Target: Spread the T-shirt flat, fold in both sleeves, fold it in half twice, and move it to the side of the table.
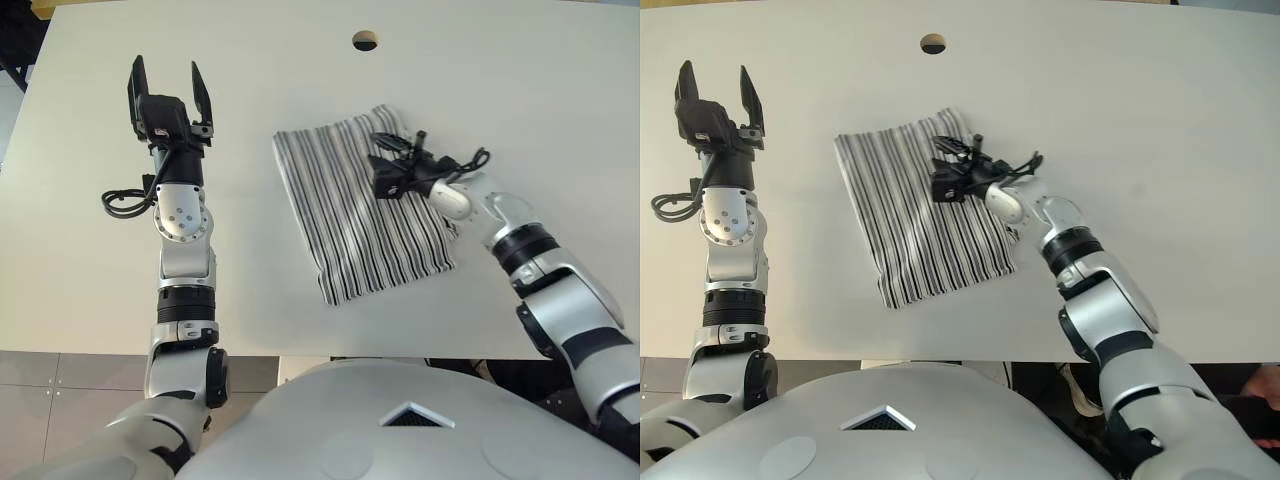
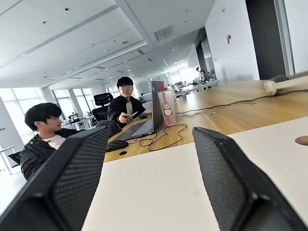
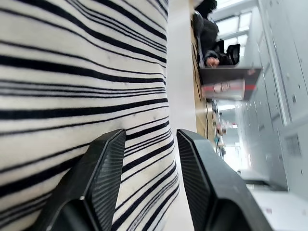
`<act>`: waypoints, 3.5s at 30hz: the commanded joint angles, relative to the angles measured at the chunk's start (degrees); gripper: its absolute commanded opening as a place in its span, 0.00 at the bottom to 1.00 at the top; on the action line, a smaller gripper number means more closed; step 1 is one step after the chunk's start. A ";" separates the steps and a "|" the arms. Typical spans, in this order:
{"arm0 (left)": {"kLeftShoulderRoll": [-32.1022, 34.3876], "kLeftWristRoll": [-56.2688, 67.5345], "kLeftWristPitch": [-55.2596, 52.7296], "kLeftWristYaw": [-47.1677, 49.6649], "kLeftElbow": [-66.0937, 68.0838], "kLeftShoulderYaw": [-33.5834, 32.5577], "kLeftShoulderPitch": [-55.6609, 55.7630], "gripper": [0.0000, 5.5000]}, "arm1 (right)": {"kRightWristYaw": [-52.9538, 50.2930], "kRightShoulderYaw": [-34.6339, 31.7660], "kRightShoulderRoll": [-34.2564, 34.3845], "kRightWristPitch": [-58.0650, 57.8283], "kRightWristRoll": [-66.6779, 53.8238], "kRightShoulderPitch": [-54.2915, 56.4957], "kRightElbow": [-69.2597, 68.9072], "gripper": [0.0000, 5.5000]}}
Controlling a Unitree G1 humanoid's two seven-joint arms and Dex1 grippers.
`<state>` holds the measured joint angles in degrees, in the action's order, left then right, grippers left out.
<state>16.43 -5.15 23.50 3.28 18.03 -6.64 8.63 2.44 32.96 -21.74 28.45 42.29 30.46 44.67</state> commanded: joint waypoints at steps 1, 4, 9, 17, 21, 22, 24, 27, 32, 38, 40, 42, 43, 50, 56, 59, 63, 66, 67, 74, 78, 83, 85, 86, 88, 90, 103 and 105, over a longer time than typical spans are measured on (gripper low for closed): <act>2.14 -2.05 0.51 -2.02 2.07 1.18 1.47 0.58 | 1.88 -4.59 -7.23 -4.06 -2.66 -12.08 -12.24 0.36; 4.30 -3.95 2.12 -3.65 4.04 2.38 2.27 0.58 | 2.94 -7.24 -7.83 -7.53 -3.88 -16.77 -23.87 0.36; 8.67 -9.56 11.03 -5.02 6.66 5.80 3.68 0.58 | -7.84 -13.74 -5.90 -5.91 -3.58 -12.97 -32.21 0.36; 27.02 -22.34 24.71 -14.69 -5.67 11.52 -12.90 0.59 | 14.86 -27.22 -34.14 4.60 -19.55 -44.07 -51.79 0.54; 31.96 -22.71 24.49 -21.20 -8.45 14.02 -17.37 0.59 | 22.65 -32.43 -40.92 3.00 -17.01 -58.94 -58.87 0.65; 32.99 -22.69 24.34 -23.21 -8.99 15.03 -17.97 0.59 | 23.96 -33.28 -41.59 2.87 -16.10 -60.98 -60.12 0.65; 34.00 -23.01 24.68 -27.50 -9.60 18.33 -17.44 0.59 | 26.14 -31.78 -41.10 2.83 -13.96 -60.90 -61.68 0.65; 32.67 -23.57 25.67 -31.50 -9.01 23.30 -14.88 0.59 | 28.02 -24.76 -36.50 3.44 -9.55 -53.76 -58.01 0.65; 31.66 -23.55 27.34 -35.54 -8.38 29.40 -11.96 0.59 | 27.82 -18.43 -32.89 5.45 -5.81 -45.67 -50.34 0.65; 29.78 -22.56 27.91 -37.41 -8.45 34.04 -10.33 0.59 | 27.59 -15.25 -32.02 7.31 -5.62 -42.47 -48.19 0.65; 29.38 -22.52 28.29 -37.75 -7.87 35.15 -9.35 0.59 | 27.44 -14.98 -32.28 7.38 -5.49 -41.86 -47.69 0.65; 28.37 -23.18 28.45 -37.09 -6.51 35.77 -7.85 0.59 | 27.33 -14.78 -32.37 7.54 -5.71 -41.43 -47.35 0.65; 27.84 -23.40 28.50 -36.62 -5.53 35.94 -7.00 0.59 | 27.51 -14.43 -32.27 7.72 -5.91 -41.28 -47.24 0.65; 25.70 -23.90 30.45 -34.73 -0.27 37.15 -3.95 0.37 | 27.06 -12.01 -31.24 9.21 -5.57 -39.82 -45.84 0.40; 25.91 -22.55 32.08 -34.77 -0.32 37.88 -5.24 0.20 | 25.78 -11.61 -30.75 9.27 -5.16 -38.19 -43.60 0.16; 25.93 -21.16 32.52 -35.19 -0.12 37.91 -5.38 0.12 | 25.36 -11.66 -30.82 9.28 -5.49 -38.12 -43.32 0.04; 26.08 -20.70 32.73 -34.80 0.54 37.59 -5.77 0.02 | 24.50 -13.46 -30.71 9.03 -9.31 -38.38 -43.88 0.02; 27.16 -19.53 32.65 -34.86 0.10 36.96 -7.20 0.02 | 25.03 -14.51 -30.88 9.74 -14.28 -39.84 -44.95 0.02; 27.71 -19.38 32.64 -35.04 -0.44 36.93 -8.16 0.02 | 25.32 -14.73 -30.94 10.15 -16.33 -40.79 -45.73 0.02; 33.74 -14.57 28.35 -35.73 -13.01 35.04 -22.46 0.02 | 27.57 -16.05 -33.62 11.42 -23.51 -53.10 -53.40 0.02; 33.93 -10.14 22.41 -35.09 -21.18 33.03 -29.40 0.02 | 28.91 -17.59 -34.45 10.04 -25.52 -57.45 -56.74 0.02; 27.63 -3.05 11.80 -33.04 -25.59 28.40 -26.37 0.02 | 30.36 -19.62 -30.97 6.17 -31.66 -52.99 -55.46 0.02; 23.79 -0.18 7.44 -33.17 -25.06 27.66 -22.89 0.02 | 29.27 -20.00 -27.36 3.12 -31.91 -48.34 -52.85 0.02; 21.61 0.16 4.94 -32.66 -23.76 27.15 -20.51 0.02 | 28.83 -20.14 -25.72 1.92 -32.05 -46.21 -51.73 0.02; 18.44 -0.77 1.79 -31.58 -20.32 26.16 -16.19 0.02 | 27.72 -20.41 -22.83 0.11 -31.47 -42.39 -49.61 0.02; 16.23 -2.38 -0.16 -30.56 -17.58 25.59 -12.93 0.02 | 26.05 -20.89 -20.54 -1.29 -29.98 -39.46 -47.55 0.02; 6.88 -9.58 -3.06 -22.00 0.70 23.28 3.01 0.02 | 19.79 -21.18 -5.56 -12.44 -28.99 -20.95 -33.99 0.02; 6.12 -10.36 -3.26 -20.94 3.19 23.15 4.63 0.02 | 18.84 -20.86 -4.62 -13.03 -27.42 -18.50 -31.01 0.02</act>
<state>22.98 -14.28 20.95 -18.78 18.88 17.29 11.30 22.43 12.46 -26.86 16.51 13.91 9.39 11.18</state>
